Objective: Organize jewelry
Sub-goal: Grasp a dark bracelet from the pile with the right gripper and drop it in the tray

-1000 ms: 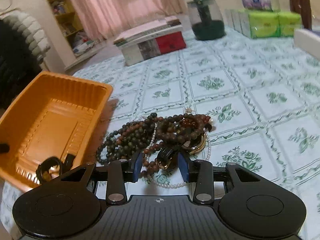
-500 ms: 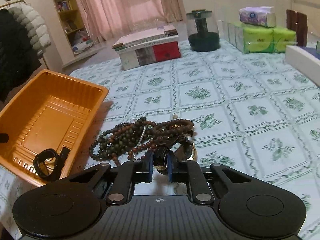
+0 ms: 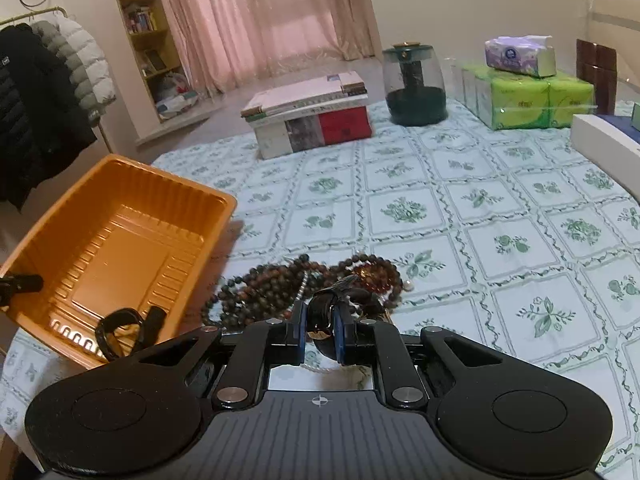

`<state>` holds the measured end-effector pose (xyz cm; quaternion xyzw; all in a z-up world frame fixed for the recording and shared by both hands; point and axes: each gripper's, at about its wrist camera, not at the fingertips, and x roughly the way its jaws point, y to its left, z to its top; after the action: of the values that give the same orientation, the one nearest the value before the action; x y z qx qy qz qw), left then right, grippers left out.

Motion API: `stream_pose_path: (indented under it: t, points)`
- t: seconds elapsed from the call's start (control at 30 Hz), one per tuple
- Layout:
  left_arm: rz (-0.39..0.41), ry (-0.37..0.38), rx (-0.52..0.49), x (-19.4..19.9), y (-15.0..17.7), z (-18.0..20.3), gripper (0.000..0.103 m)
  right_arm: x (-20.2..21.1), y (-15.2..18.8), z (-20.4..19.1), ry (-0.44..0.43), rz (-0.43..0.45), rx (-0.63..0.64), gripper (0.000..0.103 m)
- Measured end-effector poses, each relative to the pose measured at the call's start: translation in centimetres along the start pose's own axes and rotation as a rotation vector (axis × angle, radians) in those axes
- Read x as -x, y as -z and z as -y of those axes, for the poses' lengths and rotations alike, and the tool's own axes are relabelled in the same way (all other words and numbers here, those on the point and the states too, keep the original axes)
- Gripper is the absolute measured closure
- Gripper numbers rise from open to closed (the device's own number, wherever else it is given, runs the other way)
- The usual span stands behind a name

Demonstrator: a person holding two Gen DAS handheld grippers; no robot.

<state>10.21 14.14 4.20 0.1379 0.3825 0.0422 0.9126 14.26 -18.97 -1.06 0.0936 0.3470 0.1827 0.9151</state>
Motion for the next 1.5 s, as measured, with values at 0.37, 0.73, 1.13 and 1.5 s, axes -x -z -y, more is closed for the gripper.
stream_pose_path:
  t: [0.37, 0.73, 1.13, 1.5]
  points:
    - [0.007, 0.008, -0.025, -0.1, 0.0, -0.2, 0.092, -0.5, -0.9, -1.6, -0.047, -0.009, 0.030, 0.089]
    - [-0.005, 0.022, -0.058, -0.3, -0.3, -0.2, 0.092, -1.5, -2.0, -5.1, -0.117, -0.020, 0.101, 0.089]
    - [-0.023, 0.028, -0.126, -0.7, -0.4, 0.0, 0.092, -4.1, -4.2, -10.6, -0.234, -0.054, 0.229, 0.089]
    - [-0.028, 0.037, -0.122, -0.7, -0.3, -0.2, 0.092, -8.0, -4.8, -14.3, -0.300, -0.128, 0.296, 0.089]
